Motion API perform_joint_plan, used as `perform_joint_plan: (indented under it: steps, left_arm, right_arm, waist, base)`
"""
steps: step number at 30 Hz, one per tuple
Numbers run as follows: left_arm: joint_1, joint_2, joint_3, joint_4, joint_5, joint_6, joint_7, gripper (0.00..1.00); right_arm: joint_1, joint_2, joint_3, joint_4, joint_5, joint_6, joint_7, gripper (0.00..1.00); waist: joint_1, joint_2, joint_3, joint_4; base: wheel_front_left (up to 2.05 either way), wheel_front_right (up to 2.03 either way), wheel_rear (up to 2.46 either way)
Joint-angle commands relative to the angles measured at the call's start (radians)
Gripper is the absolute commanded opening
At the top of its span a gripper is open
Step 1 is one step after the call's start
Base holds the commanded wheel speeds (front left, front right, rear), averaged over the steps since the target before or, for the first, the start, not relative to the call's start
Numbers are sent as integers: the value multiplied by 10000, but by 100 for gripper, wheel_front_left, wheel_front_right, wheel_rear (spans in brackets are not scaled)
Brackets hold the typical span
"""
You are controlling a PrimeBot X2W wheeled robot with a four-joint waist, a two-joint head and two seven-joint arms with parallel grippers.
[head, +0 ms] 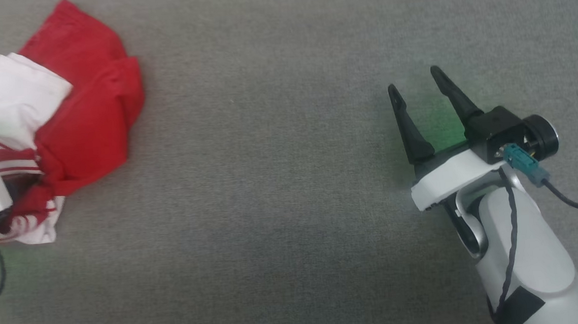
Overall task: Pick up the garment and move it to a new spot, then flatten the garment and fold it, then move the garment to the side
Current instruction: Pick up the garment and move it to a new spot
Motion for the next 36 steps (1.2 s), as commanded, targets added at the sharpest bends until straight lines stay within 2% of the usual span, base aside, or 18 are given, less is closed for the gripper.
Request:
perform_joint_plan:
  steps: [1, 2, 3, 4, 5, 8, 13, 19, 25, 31, 36]
  left_arm:
    - [372, -631, -303, 83, -127, -23, 93, 93]
    - [376, -611, -352, 56, -250, -23, -25, 53]
    - [387, -600, -412, 63, -344, -23, -123, 24]
    - [418, -599, -517, 80, -365, -23, -206, 4]
    - [454, -571, -635, 83, -326, -23, -312, 0]
    - [446, -414, -848, 23, -379, -34, -802, 0]
    - [49, 278, -1367, -299, 161, -21, -3148, 0]
    - [-201, 198, -2212, -933, 495, -21, -4621, 0]
    - [-436, 317, -3427, -2816, 205, -21, -4763, 0]
    - [-1096, 509, -4424, -5083, -243, -21, -4433, 0]
    - [-2052, 31, -5317, -6293, -316, -21, -4149, 0]
  right_arm:
    - [-140, 25, 27, -60, -68, 1, -56, 100]
    - [-147, 22, 18, -101, -55, 1, -57, 100]
    - [-158, 22, 21, -140, -27, 1, -56, 100]
    - [-177, 24, 30, -167, -12, 1, -56, 100]
    - [-187, 29, 48, -191, 2, 1, -56, 100]
    - [-137, 26, 85, -141, 55, 1, -56, 100]
    - [257, 21, 0, 39, 359, 1, -56, 100]
    - [871, 12, -366, 89, 689, -1, -56, 100]
    - [1527, 13, -904, -82, 1093, 1, -56, 100]
    - [1876, 23, -1169, -380, 1457, 1, -56, 100]
    - [1854, 25, -1246, -636, 1862, 1, -54, 100]
  waist:
    - [0, -1, 260, -183]
    - [0, -1, 285, -184]
    - [0, -1, 287, -180]
    - [0, -1, 255, -164]
    - [0, -1, 196, -142]
    - [0, -1, -124, -63]
    - [0, -1, -1132, -19]
    - [0, -1, -2059, -191]
    - [0, -1, -2615, -784]
    - [0, -1, -2491, -1700]
    - [0, -1, -2039, -2530]
  base:
    - [0, 0, 0]
    - [0, 0, 0]
    - [0, 0, 0]
    - [0, 0, 0]
    - [0, 0, 0]
    - [0, 0, 0]
    - [0, 0, 0]
    - [0, 0, 0]
    - [0, 0, 0]
    - [0, 0, 0]
    - [0, 0, 0]
